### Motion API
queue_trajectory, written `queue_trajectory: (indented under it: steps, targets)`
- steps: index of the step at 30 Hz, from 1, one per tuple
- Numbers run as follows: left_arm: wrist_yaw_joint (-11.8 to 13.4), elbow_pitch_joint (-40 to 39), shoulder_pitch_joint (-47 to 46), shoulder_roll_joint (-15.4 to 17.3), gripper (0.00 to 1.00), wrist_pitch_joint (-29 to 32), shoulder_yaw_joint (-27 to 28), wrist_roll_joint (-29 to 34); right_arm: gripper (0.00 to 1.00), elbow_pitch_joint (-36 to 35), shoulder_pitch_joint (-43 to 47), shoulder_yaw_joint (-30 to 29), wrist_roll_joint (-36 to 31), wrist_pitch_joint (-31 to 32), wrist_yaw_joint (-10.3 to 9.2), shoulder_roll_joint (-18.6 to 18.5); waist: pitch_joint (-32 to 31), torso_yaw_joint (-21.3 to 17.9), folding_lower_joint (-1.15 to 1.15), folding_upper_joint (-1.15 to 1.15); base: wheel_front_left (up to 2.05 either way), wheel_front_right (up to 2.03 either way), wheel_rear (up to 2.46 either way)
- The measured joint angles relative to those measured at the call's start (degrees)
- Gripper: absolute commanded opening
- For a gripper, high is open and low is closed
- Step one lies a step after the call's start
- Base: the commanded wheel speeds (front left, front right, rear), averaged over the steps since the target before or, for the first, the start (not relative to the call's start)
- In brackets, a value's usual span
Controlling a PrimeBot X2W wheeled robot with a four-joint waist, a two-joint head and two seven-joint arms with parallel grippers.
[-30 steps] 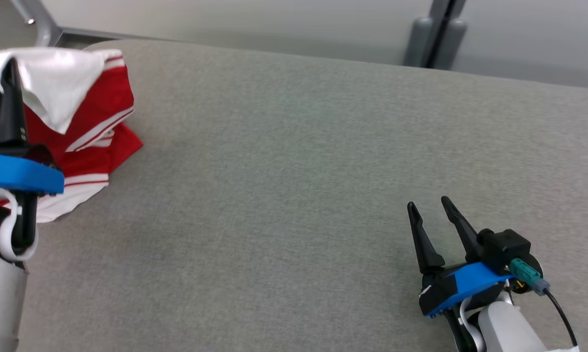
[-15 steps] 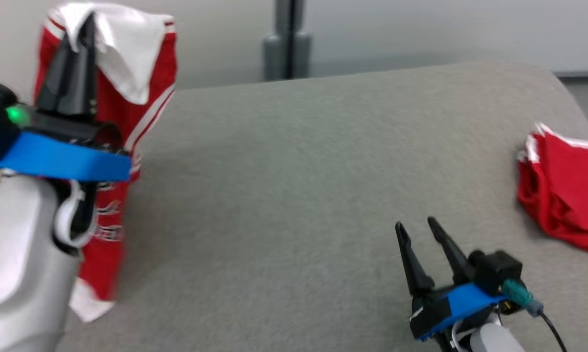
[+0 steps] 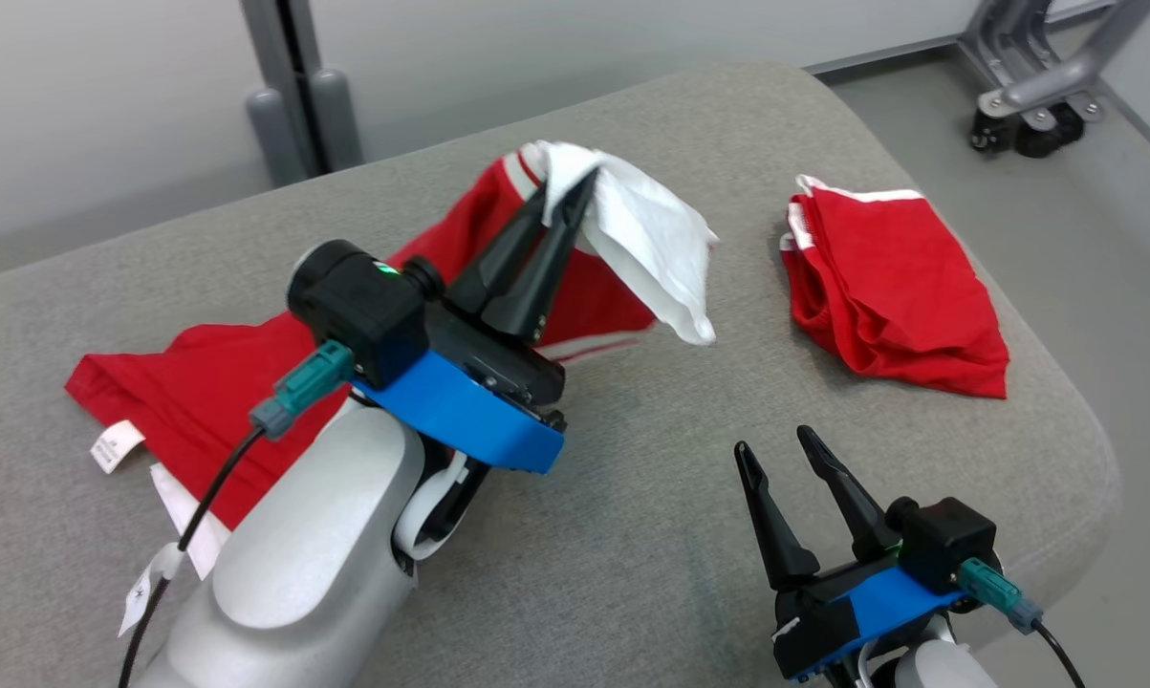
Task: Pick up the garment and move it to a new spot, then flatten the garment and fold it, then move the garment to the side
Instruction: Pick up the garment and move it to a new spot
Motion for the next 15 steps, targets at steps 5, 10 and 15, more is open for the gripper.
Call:
queue_trajectory:
  steps: [5, 10, 15]
  targets:
    - [-0.01, 3.36, 1.80, 0.03, 1.00, 0.00, -0.05, 1.94, 1.00, -0.81, 0.91, -0.02, 0.27, 0.00, 0.00, 0.03, 0.09, -1.33, 0.00, 0.00, 0.00, 0.00, 0.00]
    - [0.02, 8.38, 5.06, 1.08, 1.00, -0.01, 6.71, 3.65, 1.00, -0.97, 1.06, -1.25, 0.00, 0.00, 0.00, 0.03, -0.58, 1.25, 0.00, 0.00, 0.00, 0.00, 0.00]
    - [0.09, 11.24, 9.96, 1.44, 1.00, -0.01, 14.75, 5.41, 1.00, -0.58, 0.88, -2.35, -0.75, 0.00, 0.00, 0.03, -1.76, 5.61, 0.00, 0.00, 0.00, 0.00, 0.00]
